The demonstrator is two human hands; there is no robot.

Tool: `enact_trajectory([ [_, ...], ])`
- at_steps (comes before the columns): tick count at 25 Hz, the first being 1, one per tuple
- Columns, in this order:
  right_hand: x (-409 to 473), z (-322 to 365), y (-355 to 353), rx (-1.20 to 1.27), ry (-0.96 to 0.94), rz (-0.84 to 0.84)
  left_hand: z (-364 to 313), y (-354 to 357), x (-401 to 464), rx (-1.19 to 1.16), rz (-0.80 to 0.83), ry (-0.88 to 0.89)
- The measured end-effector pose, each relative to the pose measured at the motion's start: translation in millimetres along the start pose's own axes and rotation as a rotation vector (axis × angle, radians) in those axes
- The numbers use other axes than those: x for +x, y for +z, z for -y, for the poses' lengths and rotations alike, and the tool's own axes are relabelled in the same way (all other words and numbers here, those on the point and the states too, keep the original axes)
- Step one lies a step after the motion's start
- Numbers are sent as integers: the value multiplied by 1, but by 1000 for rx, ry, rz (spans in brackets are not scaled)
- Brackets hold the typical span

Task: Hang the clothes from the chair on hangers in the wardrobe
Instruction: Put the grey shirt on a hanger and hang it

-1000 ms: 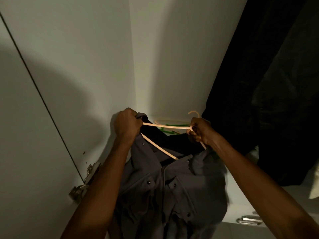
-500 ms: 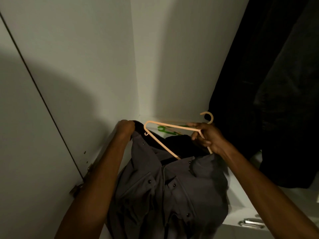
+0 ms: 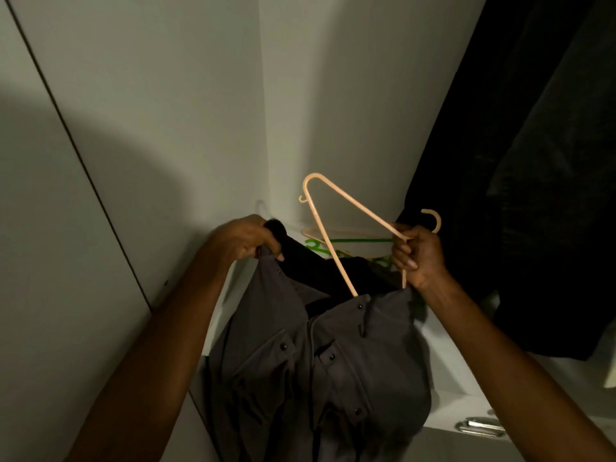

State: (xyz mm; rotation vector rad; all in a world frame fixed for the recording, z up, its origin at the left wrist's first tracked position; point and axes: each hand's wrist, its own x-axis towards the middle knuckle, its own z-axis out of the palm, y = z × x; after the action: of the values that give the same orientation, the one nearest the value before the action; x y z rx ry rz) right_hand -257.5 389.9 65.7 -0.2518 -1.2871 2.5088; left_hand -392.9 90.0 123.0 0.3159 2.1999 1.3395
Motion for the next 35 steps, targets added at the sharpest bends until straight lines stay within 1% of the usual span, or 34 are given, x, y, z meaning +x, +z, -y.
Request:
enact_trajectory([
  [1,1,-5,5,33,-5,3,-8,5,-4,115,-95,39],
  [2,2,-12,11,66,-8,6,-17,12,-10,153,-170,79],
  [3,2,-18,18,101,-12,12,-26,18,-13,121,-204,120],
  [4,2,-24,25,133,-19,20,-31,23,-14,41,-217,145],
  [7,-3,-32,39,156,-31,33,-31,30,-9,-288,-195,156],
  [10,-5,-29,35,113,-17,7,-32,26,-20,-482,-102,90],
  [12,-6,-30,24,179,0,24,-37,21,-23,-545,-44,62],
  [14,-12,-38,17,249,39,93,-47,18,-27,-607,-67,81],
  [15,-14,-42,17,241,70,130,-51,17,-27,-602,-88,113],
  [17,-17,-46,22,122,144,144,-57,18,-29,-576,-117,174],
  [20,-20,-33,18,-40,197,68,-61,11,-33,-600,-128,174],
  [22,-23,-19,12,-100,198,38,-60,-1,-35,-557,-105,179],
  [24,-26,-9,8,-160,187,13,-60,-8,-38,-421,-43,190],
  [27,-31,0,5,-198,114,-12,-59,-13,-44,-213,77,208],
  [29,-35,6,1,-213,61,-18,-56,-18,-41,-160,98,208],
  [31,-39,7,1,-271,54,-7,-51,-20,-36,-170,55,201],
  [33,-43,9,6,-334,66,-11,-48,-20,-28,-117,-58,204],
  [34,-46,11,11,-348,75,-13,-49,-19,-25,-7,-147,247],
  [35,-48,12,15,-361,88,-11,-50,-20,-22,165,-240,326],
])
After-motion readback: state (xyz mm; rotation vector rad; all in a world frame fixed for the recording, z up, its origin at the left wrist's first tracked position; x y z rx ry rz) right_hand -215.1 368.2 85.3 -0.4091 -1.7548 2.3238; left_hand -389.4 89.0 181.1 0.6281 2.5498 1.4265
